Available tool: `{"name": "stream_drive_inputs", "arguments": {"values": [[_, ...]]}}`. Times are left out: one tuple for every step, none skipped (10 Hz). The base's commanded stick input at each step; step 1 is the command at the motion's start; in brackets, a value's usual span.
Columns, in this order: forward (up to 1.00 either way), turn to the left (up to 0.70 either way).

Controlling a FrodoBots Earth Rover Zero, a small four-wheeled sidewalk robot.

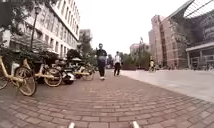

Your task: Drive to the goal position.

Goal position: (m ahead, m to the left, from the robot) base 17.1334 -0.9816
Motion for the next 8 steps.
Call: {"name": "stream_drive_inputs", "arguments": {"values": [[0.45,0.0],[0.45,0.0],[0.45,0.0],[0.45,0.0],[0.45,0.0],[0.45,0.0],[0.45,-0.08],[0.45,-0.23]]}}
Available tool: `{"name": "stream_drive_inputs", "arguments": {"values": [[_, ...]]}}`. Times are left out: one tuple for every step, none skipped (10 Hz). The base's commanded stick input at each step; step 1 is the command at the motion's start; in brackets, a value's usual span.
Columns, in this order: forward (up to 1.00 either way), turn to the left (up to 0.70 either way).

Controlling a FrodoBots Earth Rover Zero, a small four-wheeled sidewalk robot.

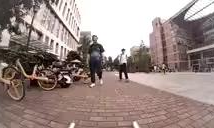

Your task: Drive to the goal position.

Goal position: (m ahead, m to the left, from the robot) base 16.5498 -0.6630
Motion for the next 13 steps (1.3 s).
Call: {"name": "stream_drive_inputs", "arguments": {"values": [[0.45,-0.27],[0.45,-0.27],[0.45,-0.27],[0.45,-0.27],[0.45,-0.27],[0.45,-0.27],[0.45,-0.06],[0.45,0.0],[0.45,0.0],[0.45,0.0],[0.45,0.0],[0.45,0.0],[0.45,0.0]]}}
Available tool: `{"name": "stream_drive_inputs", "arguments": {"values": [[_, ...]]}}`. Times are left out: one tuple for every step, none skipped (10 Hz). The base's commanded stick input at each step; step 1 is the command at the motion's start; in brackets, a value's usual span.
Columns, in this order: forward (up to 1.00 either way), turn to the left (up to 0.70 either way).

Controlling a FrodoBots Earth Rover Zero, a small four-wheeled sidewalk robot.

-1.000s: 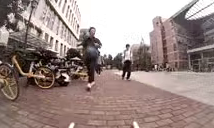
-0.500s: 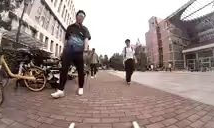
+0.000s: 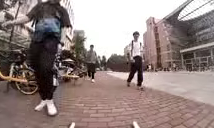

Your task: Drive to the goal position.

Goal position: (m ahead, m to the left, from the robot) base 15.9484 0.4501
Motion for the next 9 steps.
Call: {"name": "stream_drive_inputs", "arguments": {"values": [[0.45,0.0],[0.45,0.0],[0.7,0.0],[0.7,0.0],[0.7,0.0],[0.7,0.0],[0.7,0.0],[0.7,0.0],[0.7,0.0]]}}
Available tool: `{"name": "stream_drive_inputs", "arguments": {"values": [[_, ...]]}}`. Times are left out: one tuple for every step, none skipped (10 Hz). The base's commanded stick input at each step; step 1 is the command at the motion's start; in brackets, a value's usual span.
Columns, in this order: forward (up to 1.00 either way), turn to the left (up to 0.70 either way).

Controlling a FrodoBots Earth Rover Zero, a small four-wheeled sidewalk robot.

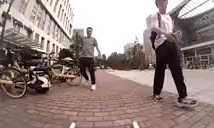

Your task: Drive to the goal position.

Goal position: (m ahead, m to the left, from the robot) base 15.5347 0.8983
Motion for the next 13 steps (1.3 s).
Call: {"name": "stream_drive_inputs", "arguments": {"values": [[0.7,0.0],[0.7,0.0],[0.7,0.0],[0.7,0.0],[0.7,0.0],[0.7,0.0],[0.7,0.0],[0.7,0.0],[0.7,0.0],[0.7,0.0],[0.7,0.0],[0.7,0.0],[0.7,0.0]]}}
